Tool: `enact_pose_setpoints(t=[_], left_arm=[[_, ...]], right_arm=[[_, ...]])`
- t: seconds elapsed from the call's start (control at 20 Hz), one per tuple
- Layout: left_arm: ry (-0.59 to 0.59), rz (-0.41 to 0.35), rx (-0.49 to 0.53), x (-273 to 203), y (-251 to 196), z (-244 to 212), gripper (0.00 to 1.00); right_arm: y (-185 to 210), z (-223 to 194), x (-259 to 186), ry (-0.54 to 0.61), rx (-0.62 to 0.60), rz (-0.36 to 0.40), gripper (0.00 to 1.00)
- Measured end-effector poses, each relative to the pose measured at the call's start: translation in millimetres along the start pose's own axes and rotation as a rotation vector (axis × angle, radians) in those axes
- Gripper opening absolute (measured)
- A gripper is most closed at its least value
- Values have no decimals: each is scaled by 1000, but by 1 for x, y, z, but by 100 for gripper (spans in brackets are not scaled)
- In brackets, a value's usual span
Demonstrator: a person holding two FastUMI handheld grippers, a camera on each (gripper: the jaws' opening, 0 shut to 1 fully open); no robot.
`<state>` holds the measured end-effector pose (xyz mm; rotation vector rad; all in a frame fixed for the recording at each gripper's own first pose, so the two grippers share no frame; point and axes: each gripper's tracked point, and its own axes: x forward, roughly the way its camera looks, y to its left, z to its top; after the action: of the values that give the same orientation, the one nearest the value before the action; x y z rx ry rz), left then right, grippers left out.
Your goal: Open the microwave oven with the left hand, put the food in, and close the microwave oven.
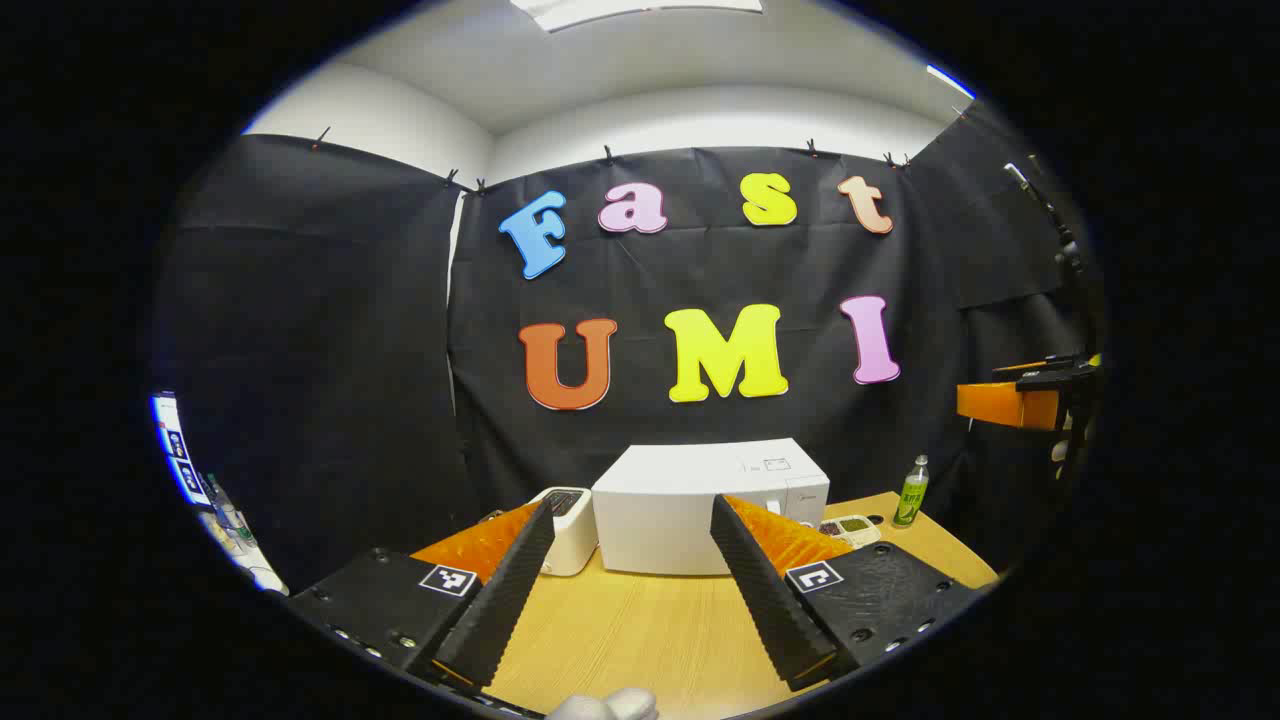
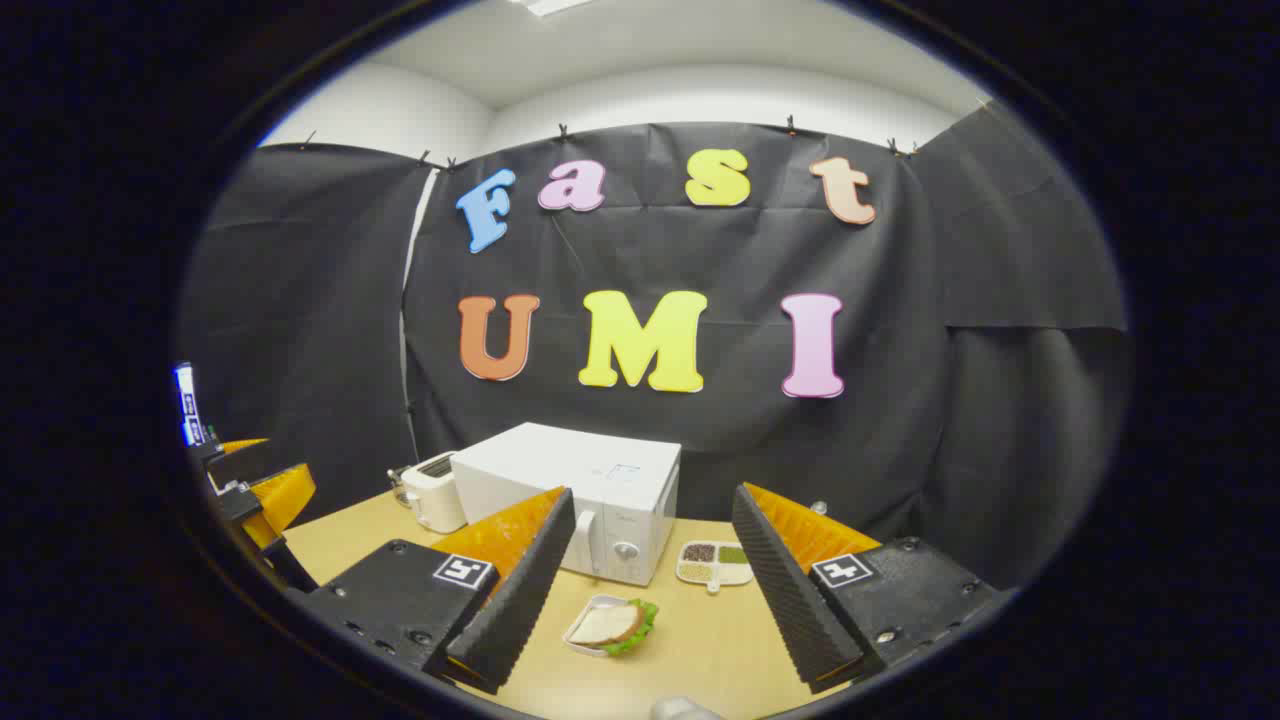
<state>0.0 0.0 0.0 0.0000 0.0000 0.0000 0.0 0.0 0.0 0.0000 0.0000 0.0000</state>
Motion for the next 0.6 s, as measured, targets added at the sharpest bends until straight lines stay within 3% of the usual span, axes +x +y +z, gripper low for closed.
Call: enact_pose_setpoints(t=[0.05,0.1,0.15,0.2,0.25,0.4,0.45,0.5,0.6], left_arm=[[4,-6,-8,0,-3,-1,96],[7,-10,-13,0,-5,0,96],[0,-17,-18,1,-7,2,96],[-3,-24,-25,2,-10,4,96],[-2,-34,-31,3,-14,5,96],[-1,-56,-25,5,-23,9,96],[-1,-69,-17,6,-27,8,96],[0,-73,-11,6,-29,9,96],[-1,-85,-8,8,-32,10,96]], right_arm=[[-3,-2,0,0,2,-5,100],[-7,-1,-2,0,1,-18,100],[-10,0,-5,-3,2,-27,92],[-12,0,-7,-9,2,-35,93],[-15,2,-9,-20,2,-46,100],[-22,1,-15,-35,-2,-76,100],[-23,-3,-16,-30,-3,-82,92],[-23,-3,-17,-32,1,-86,100],[-23,-4,-18,-35,10,-94,100]])
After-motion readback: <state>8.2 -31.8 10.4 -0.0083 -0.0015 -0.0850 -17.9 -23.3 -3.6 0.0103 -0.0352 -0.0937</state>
